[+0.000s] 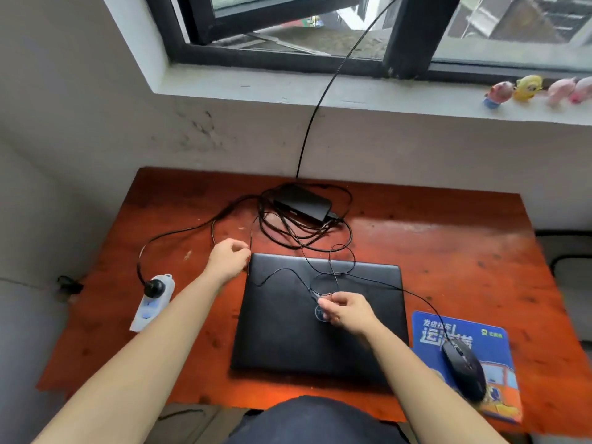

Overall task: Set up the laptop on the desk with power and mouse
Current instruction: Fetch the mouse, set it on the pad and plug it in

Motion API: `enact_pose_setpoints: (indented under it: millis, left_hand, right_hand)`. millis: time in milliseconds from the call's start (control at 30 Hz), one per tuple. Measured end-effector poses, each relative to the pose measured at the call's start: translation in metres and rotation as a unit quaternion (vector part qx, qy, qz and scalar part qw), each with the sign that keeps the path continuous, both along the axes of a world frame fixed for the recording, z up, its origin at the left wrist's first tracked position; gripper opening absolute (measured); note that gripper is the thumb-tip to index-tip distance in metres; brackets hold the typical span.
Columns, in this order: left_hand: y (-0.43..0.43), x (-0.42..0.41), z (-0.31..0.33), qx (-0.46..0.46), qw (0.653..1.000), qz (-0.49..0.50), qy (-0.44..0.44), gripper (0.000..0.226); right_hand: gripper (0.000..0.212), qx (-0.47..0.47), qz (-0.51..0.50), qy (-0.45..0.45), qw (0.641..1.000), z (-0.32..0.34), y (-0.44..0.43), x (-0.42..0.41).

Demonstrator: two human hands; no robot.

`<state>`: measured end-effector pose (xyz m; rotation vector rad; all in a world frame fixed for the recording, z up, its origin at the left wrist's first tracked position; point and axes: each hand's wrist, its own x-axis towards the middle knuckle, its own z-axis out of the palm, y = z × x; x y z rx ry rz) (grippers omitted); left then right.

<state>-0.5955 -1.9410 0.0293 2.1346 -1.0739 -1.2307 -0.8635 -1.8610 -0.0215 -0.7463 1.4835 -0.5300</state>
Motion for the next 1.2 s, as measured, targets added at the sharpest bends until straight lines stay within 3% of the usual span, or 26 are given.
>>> enact_pose_setpoints:
  millis: [100,167,233,300,367,433,600,700,767,933,1000,1100,1200]
  left_hand:
    - [0.025,-0.007,-0.013,0.139,0.98,-0.023,0.138,0.013]
    - [0.035,-0.015,-0.019,0.162,0.972,-0.029,0.169,0.012]
    - [0.042,-0.025,-0.021,0.121,0.981,0.028,0.151,0.022]
    - [0.046,-0.032,-0.017,0.057,0.99,0.117,0.052,0.017]
    - [0.053,-0.037,-0.008,0.041,0.983,0.179,0.011,0.012]
    - [0.061,-0.045,-0.001,0.073,0.975,0.196,0.074,0.013]
    - [0.082,-0.062,0.022,0.091,0.974,0.085,0.187,0.024]
    - [0.09,-0.068,0.025,0.077,0.97,0.096,0.209,0.04]
    - [0.096,-0.067,0.022,0.052,0.973,0.122,0.187,0.044]
    - [0.118,-0.043,0.016,0.02,0.964,0.145,0.221,0.023]
    - [0.12,-0.029,0.018,0.021,0.973,0.132,0.186,0.012]
    - [0.105,-0.003,0.024,-0.009,0.99,0.124,0.061,0.004]
    - [0.074,0.028,0.048,-0.153,0.983,0.074,-0.064,0.005]
  right_hand:
    - [0.013,0.073,-0.079,-0.145,0.983,0.013,-0.002,0.015]
    - [0.014,0.099,-0.099,-0.186,0.973,0.017,-0.007,0.019]
    - [0.015,0.109,-0.112,-0.209,0.965,0.023,-0.012,0.017]
    - [0.016,0.105,-0.12,-0.217,0.963,0.028,-0.017,0.016]
    - [0.018,0.089,-0.122,-0.214,0.965,0.032,-0.019,0.013]
    - [0.021,0.071,-0.108,-0.21,0.969,0.035,-0.019,0.011]
    - [0.017,-0.046,0.05,-0.092,0.993,0.037,-0.007,0.013]
    - [0.011,-0.151,0.141,0.003,0.978,0.033,0.005,0.02]
    - [0.012,-0.199,0.18,0.018,0.963,0.031,0.011,0.026]
    - [0.016,-0.245,0.167,0.029,0.955,0.026,0.022,0.047]
    - [0.021,-0.25,0.169,0.047,0.952,0.023,0.024,0.054]
    - [0.026,-0.242,0.223,0.094,0.94,0.016,0.022,0.061]
    - [0.025,-0.235,0.239,0.153,0.93,0.01,0.019,0.075]
